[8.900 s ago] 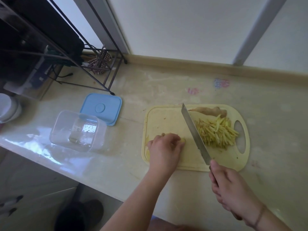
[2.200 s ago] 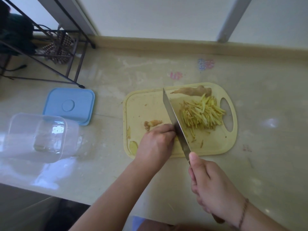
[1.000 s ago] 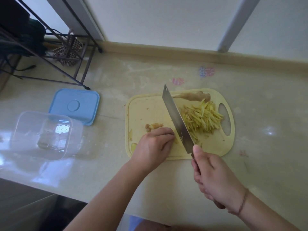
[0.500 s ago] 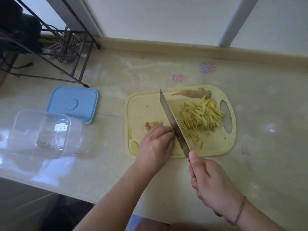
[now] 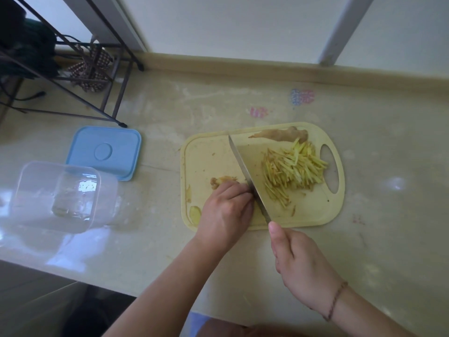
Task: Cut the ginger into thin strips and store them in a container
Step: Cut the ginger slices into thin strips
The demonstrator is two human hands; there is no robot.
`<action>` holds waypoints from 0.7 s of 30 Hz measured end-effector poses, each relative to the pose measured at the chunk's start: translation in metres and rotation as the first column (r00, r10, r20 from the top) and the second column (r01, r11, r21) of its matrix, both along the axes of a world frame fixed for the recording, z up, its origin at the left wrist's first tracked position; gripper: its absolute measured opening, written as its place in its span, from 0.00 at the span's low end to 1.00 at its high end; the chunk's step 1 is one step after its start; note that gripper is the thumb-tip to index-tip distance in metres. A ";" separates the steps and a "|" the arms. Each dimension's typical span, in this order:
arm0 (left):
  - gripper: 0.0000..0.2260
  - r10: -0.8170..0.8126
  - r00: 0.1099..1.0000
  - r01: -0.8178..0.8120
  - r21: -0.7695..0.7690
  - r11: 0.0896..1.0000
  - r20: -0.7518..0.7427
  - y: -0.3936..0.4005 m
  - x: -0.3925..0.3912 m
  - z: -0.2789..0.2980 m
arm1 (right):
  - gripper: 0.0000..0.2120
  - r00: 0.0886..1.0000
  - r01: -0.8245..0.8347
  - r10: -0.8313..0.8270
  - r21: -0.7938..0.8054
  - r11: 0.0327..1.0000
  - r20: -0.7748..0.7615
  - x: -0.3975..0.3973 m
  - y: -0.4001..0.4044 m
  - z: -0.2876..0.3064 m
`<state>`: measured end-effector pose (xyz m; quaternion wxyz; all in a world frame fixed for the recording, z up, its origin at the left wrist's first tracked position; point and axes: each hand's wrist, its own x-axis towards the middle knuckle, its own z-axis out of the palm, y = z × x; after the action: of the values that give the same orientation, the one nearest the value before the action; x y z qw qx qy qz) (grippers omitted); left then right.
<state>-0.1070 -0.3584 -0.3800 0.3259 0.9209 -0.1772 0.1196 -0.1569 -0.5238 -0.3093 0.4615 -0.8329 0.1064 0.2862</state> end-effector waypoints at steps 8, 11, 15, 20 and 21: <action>0.02 0.011 1.000 -0.011 0.014 1.000 0.019 0.000 0.000 0.002 | 0.28 0.962 0.135 -0.084 0.184 0.974 -0.262 0.009 -0.018 0.016; 0.02 0.037 0.999 -0.037 -0.022 0.999 -0.009 0.000 -0.001 0.003 | 0.29 0.960 0.152 -0.094 0.211 0.965 -0.262 0.008 -0.021 0.022; 0.02 0.060 0.998 -0.062 -0.053 0.997 -0.034 -0.001 -0.006 0.003 | 0.29 0.974 0.132 -0.093 0.181 0.975 -0.205 0.007 -0.021 0.022; 0.02 0.084 0.996 -0.084 -0.044 0.995 -0.016 -0.006 -0.007 0.003 | 0.27 0.986 0.075 -0.053 0.144 0.987 -0.156 0.008 -0.020 0.019; 0.03 0.082 0.997 -0.082 -0.038 0.996 -0.008 -0.007 -0.007 0.003 | 0.27 0.988 0.069 -0.048 0.140 0.988 -0.149 0.008 -0.019 0.018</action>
<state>-0.1136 -0.3652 -0.3772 0.3389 0.9214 -0.1359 0.1330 -0.1493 -0.5428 -0.2917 0.5201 -0.7708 0.1429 0.3392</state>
